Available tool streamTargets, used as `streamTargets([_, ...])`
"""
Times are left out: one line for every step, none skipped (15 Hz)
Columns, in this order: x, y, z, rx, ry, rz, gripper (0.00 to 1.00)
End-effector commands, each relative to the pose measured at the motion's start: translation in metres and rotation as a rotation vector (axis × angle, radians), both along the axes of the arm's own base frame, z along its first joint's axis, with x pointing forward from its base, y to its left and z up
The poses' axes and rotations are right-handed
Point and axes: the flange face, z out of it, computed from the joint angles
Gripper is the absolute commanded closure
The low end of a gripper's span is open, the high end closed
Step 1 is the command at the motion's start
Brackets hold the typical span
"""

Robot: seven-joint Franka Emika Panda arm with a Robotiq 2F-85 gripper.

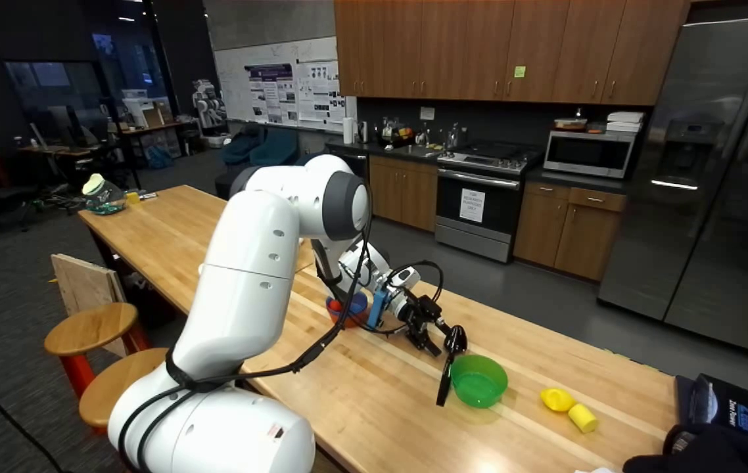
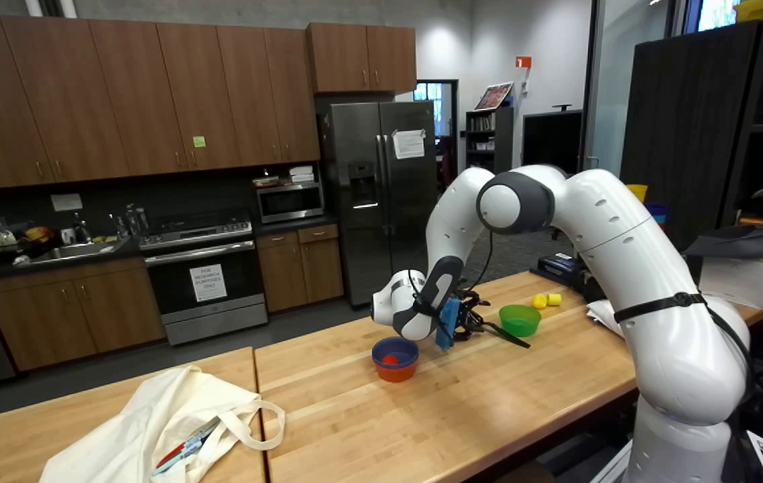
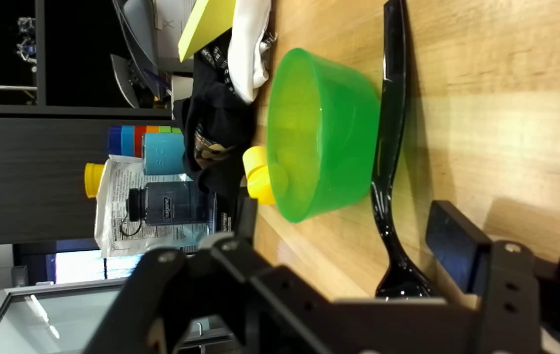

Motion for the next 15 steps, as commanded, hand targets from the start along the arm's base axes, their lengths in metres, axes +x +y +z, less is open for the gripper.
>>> streamTargets([0.0004,0.0004,-0.0001,0.0,0.0,-0.001,0.13])
streamTargets([0.0004,0.0004,0.0,0.0,0.0,-0.001,0.13])
streamTargets([0.0004,0.0004,-0.0001,0.0,0.0,-0.001,0.13])
streamTargets([0.0004,0.0004,-0.0001,0.0,0.0,-0.001,0.13])
streamTargets([0.0004,0.0004,-0.0001,0.0,0.0,-0.001,0.13])
streamTargets([0.0004,0.0004,-0.0001,0.0,0.0,-0.001,0.13])
streamTargets([0.0004,0.0004,-0.0001,0.0,0.0,-0.001,0.03])
streamTargets([0.0008,0.0003,0.0001,-0.001,0.002,-0.001,0.02])
streamTargets([0.001,0.0003,0.0006,-0.004,0.003,-0.003,0.0])
streamTargets([0.0012,0.0001,0.0016,-0.007,0.004,-0.005,0.0])
streamTargets([0.0018,0.0005,0.002,-0.007,0.005,-0.006,0.0])
streamTargets([0.0021,0.0005,0.0017,-0.005,0.005,-0.006,0.0])
streamTargets([0.0023,-0.0009,0.0022,-0.004,0.006,-0.007,0.0])
streamTargets([0.0028,-0.0017,0.0023,-0.002,0.008,-0.008,0.0])
streamTargets([0.0034,-0.0026,0.0018,-0.001,0.009,-0.007,0.0])
